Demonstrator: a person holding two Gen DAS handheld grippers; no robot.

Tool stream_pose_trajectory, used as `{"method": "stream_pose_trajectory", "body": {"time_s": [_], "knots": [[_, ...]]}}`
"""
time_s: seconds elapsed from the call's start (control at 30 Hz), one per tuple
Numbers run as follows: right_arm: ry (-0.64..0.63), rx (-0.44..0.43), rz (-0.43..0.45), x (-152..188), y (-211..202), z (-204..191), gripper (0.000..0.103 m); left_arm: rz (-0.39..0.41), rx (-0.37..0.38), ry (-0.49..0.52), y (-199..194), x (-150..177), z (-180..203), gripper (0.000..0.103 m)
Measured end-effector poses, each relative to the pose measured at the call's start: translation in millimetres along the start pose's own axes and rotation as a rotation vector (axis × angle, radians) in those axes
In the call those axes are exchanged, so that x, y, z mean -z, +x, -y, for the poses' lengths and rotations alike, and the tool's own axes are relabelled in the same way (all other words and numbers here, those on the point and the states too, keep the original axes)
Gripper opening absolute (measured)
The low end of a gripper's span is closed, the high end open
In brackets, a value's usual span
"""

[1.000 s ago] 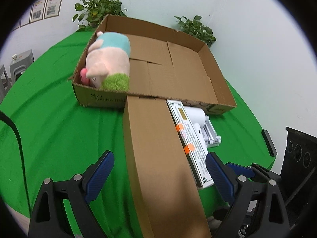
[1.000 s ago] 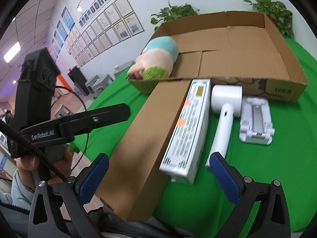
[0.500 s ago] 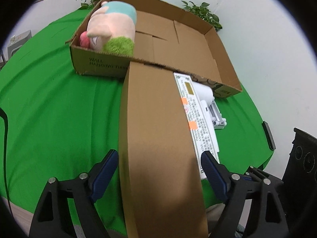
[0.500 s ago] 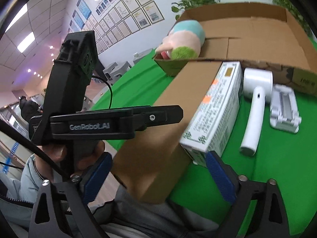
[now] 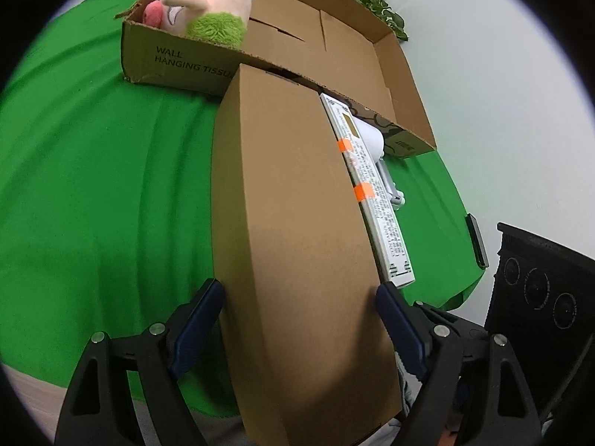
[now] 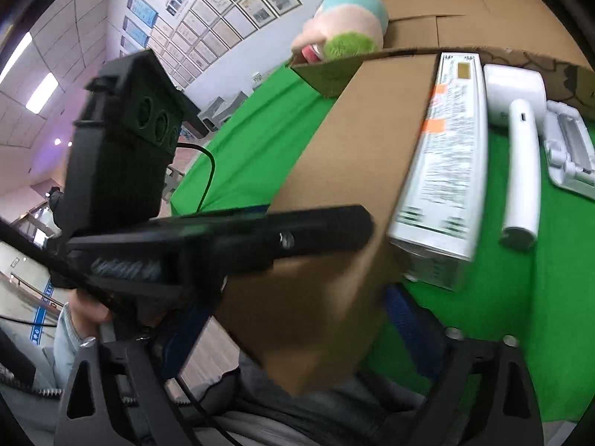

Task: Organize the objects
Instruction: 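Grasp the long brown cardboard box with the left gripper and lift it, then carry the brown box into the open box beside the plush toy with the left gripper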

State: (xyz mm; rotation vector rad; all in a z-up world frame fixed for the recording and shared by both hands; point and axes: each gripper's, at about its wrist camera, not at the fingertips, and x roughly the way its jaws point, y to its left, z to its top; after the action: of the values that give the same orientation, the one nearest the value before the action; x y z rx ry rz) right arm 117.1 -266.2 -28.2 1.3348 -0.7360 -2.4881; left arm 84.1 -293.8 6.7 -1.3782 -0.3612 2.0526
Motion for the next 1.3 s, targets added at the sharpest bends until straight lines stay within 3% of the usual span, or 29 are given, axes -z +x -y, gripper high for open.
{"method": "stream_pose_trajectory", "body": {"time_s": [0.17, 0.27, 0.43, 0.7, 1.03, 1.3], "knots": [[0.025, 0.024, -0.021, -11.6, 14.4, 6.0, 0.103, -0.029, 0.034, -0.041, -0.2, 4.0, -7.9, 0.085], [0.033, 0.032, -0.034, -16.6, 21.7, 8.1, 0.103, -0.048, 0.043, -0.088, 4.2, 3.1, -16.4, 0.094], [0.058, 0.022, -0.041, -28.8, 30.3, 12.6, 0.103, -0.058, 0.074, -0.05, 6.5, 2.5, -15.3, 0.094], [0.043, 0.029, -0.038, -47.4, 41.5, 10.7, 0.1, -0.041, 0.061, -0.028, 1.5, 7.4, -10.6, 0.093], [-0.026, 0.017, 0.026, -73.0, 36.4, -15.7, 0.097, 0.049, 0.019, 0.039, -29.9, 0.2, 14.2, 0.093], [-0.088, 0.058, 0.161, -114.0, 8.7, -36.6, 0.097, 0.151, 0.042, 0.121, -63.3, -19.6, 42.9, 0.093]]}}
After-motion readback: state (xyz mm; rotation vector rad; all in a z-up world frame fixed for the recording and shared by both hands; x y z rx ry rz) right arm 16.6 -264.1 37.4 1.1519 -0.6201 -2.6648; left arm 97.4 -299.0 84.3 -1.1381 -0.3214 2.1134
